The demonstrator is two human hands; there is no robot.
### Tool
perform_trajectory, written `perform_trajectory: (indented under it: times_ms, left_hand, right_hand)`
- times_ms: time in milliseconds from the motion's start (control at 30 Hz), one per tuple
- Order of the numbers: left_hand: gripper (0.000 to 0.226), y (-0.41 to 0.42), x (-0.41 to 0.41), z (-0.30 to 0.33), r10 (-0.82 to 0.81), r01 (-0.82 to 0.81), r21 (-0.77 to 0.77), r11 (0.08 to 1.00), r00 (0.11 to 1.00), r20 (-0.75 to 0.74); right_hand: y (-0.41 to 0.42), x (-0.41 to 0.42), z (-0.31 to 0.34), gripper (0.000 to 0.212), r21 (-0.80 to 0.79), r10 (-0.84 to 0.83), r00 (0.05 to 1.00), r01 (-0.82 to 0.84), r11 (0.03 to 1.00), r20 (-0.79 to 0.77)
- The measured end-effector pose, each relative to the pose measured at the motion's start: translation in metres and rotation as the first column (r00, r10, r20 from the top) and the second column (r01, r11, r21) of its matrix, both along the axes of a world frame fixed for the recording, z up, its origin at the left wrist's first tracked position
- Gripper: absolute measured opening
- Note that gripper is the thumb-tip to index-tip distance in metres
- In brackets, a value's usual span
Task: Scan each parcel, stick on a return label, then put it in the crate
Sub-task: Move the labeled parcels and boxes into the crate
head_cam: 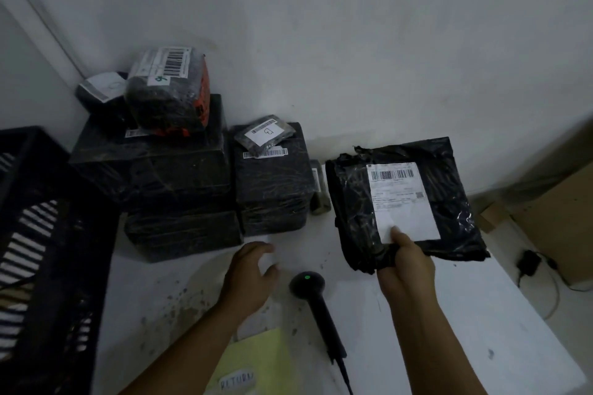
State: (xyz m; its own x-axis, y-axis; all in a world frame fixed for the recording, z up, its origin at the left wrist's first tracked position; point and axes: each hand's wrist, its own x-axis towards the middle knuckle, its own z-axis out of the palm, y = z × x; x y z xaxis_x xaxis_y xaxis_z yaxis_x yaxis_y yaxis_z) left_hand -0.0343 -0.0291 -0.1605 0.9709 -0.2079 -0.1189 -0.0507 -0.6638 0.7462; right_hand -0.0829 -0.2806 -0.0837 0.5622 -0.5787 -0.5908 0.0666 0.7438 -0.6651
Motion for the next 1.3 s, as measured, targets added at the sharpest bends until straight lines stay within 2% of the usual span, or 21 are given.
perform_trajectory:
  times_ms: [100, 167, 200, 267, 333, 433, 533, 633, 767, 800, 867, 933, 967, 1000, 1033, 1067, 1133, 1233, 1300]
  left_hand:
    - [0.023, -0.008, -0.011, 0.028, 0.088, -0.11, -0.201, 0.974, 0.989, -0.115]
    - [0.012, -0.009, -0.02, 0.048, 0.132, -0.182, -0.355, 0.917, 0.978, -0.16]
    - [0.018, -0.007, -0.025, 0.058, 0.135, -0.205, -0.457, 0.865, 0.974, -0.182]
    - [0.042, 0.001, -0.036, 0.072, 0.069, -0.217, -0.651, 0.727, 0.967, -0.246]
    - [0.049, 0.015, -0.047, 0.08, 0.059, -0.25, -0.736, 0.629, 0.96, -0.275]
    - [0.035, 0.043, -0.058, 0.078, 0.2, -0.378, -0.732, 0.567, 0.925, -0.323]
    - [0.024, 0.07, -0.064, 0.065, 0.316, -0.517, -0.675, 0.527, 0.856, -0.409]
    - [0.023, 0.096, -0.073, 0.051, 0.383, -0.653, -0.637, 0.411, 0.757, -0.529]
    - [0.021, 0.132, -0.08, 0.031, 0.462, -0.722, -0.581, 0.376, 0.69, -0.558]
    - [0.021, 0.14, -0.079, 0.028, 0.482, -0.726, -0.572, 0.382, 0.684, -0.547]
    - [0.021, 0.152, -0.074, 0.022, 0.521, -0.731, -0.548, 0.407, 0.678, -0.518]
    - [0.022, 0.159, -0.067, 0.018, 0.538, -0.727, -0.526, 0.441, 0.683, -0.493]
    - [0.022, 0.162, -0.063, 0.015, 0.543, -0.723, -0.515, 0.46, 0.688, -0.48]
    - [0.022, 0.163, -0.061, 0.013, 0.548, -0.721, -0.506, 0.475, 0.691, -0.471]
    - [0.022, 0.164, -0.059, 0.01, 0.552, -0.72, -0.497, 0.484, 0.692, -0.466]
    - [0.022, 0.165, -0.058, 0.006, 0.553, -0.72, -0.489, 0.492, 0.692, -0.463]
    - [0.023, 0.168, -0.06, -0.002, 0.545, -0.717, -0.471, 0.514, 0.697, -0.466]
    - [0.023, 0.171, -0.064, -0.014, 0.545, -0.723, -0.435, 0.536, 0.69, -0.476]
    - [0.021, 0.173, -0.066, -0.02, 0.569, -0.742, -0.417, 0.526, 0.671, -0.475]
  right_hand:
    - [0.032, -0.024, 0.008, 0.035, 0.059, 0.057, 0.996, -0.061, 0.996, 0.062]
    - [0.058, -0.036, 0.009, 0.032, 0.094, 0.122, 0.987, -0.132, 0.987, 0.105]
    - [0.072, -0.041, 0.008, 0.03, 0.104, 0.159, 0.98, -0.172, 0.98, 0.122]
    - [0.1, -0.049, 0.006, 0.03, 0.106, 0.224, 0.964, -0.24, 0.965, 0.144]
    - [0.127, -0.055, 0.003, 0.033, 0.088, 0.293, 0.938, -0.313, 0.946, 0.186]
    - [0.16, -0.061, -0.002, 0.039, 0.061, 0.402, 0.888, -0.425, 0.903, 0.223]
    - [0.181, -0.064, -0.005, 0.035, 0.042, 0.548, 0.822, -0.56, 0.828, 0.154]
    - [0.193, -0.07, -0.008, 0.036, 0.032, 0.703, 0.712, -0.702, 0.712, -0.009]
    - [0.184, -0.086, -0.017, 0.026, -0.073, 0.824, 0.497, -0.864, 0.498, -0.272]
    - [0.178, -0.09, -0.021, 0.023, -0.154, 0.803, 0.485, -0.874, 0.461, -0.347]
    - [0.161, -0.095, -0.03, 0.015, -0.446, 0.644, 0.556, -0.825, 0.348, -0.525]
    - [0.143, -0.094, -0.041, 0.01, -0.681, 0.357, 0.672, -0.722, 0.122, -0.648]
    - [0.135, -0.091, -0.047, 0.021, -0.72, 0.226, 0.707, -0.693, 0.034, -0.67]
    - [0.127, -0.086, -0.054, 0.037, -0.714, 0.125, 0.709, -0.7, 0.005, -0.694]
    - [0.119, -0.081, -0.062, 0.054, -0.678, 0.063, 0.678, -0.735, 0.023, -0.733]
    - [0.112, -0.076, -0.068, 0.068, -0.618, 0.052, 0.621, -0.784, 0.056, -0.782]
    - [0.104, -0.065, -0.077, 0.082, -0.49, 0.142, 0.5, -0.866, 0.098, -0.854]
    - [0.101, -0.051, -0.086, 0.076, -0.397, 0.307, 0.411, -0.911, 0.109, -0.859]
    - [0.102, -0.044, -0.088, 0.064, -0.377, 0.324, 0.387, -0.921, 0.097, -0.863]
